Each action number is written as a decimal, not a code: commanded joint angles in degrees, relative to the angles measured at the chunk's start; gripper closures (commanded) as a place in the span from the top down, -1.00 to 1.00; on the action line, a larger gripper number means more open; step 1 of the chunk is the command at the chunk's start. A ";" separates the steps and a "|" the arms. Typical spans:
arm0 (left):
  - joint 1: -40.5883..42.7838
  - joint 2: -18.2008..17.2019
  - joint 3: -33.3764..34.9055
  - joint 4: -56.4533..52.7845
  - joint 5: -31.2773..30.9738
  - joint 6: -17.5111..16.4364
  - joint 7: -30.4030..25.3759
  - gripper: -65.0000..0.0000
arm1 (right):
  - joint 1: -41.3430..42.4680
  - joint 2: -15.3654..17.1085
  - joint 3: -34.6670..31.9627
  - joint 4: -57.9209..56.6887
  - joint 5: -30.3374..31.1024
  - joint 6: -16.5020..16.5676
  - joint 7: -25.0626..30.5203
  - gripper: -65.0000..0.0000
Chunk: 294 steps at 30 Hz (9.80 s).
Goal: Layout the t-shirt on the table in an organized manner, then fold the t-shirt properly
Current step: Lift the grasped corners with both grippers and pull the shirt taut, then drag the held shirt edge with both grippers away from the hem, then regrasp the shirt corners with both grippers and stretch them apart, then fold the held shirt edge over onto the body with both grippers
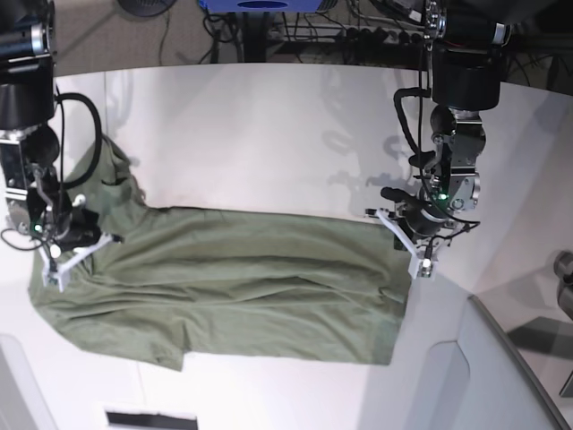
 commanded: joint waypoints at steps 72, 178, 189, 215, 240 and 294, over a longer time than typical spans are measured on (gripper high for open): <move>21.34 -7.63 -10.84 12.67 -0.18 0.11 -1.52 -1.00 | -25.35 -3.32 16.60 21.92 -0.01 0.05 -12.59 -1.00; 28.55 -3.85 -22.71 6.96 -29.46 -21.52 9.56 -1.00 | -29.57 -12.99 37.09 15.94 0.25 23.09 -5.38 -0.82; 30.57 -4.99 -22.71 12.85 -29.46 -21.34 9.73 -1.00 | -30.81 -12.46 37.09 16.82 -0.10 23.00 -6.26 -0.99; 31.63 -6.22 -22.71 24.19 -29.46 -17.21 10.00 -1.00 | -24.56 -8.68 38.67 32.20 -0.19 20.19 -26.22 -0.99; 12.20 -2.35 -18.93 15.57 -16.71 -14.84 16.33 -1.00 | -7.42 -2.79 34.10 13.39 -0.19 20.01 -26.74 -0.99; 5.69 -0.86 -18.40 6.96 -10.73 -14.49 9.91 0.22 | -2.85 -0.68 27.77 3.37 -0.10 20.01 -10.22 -0.27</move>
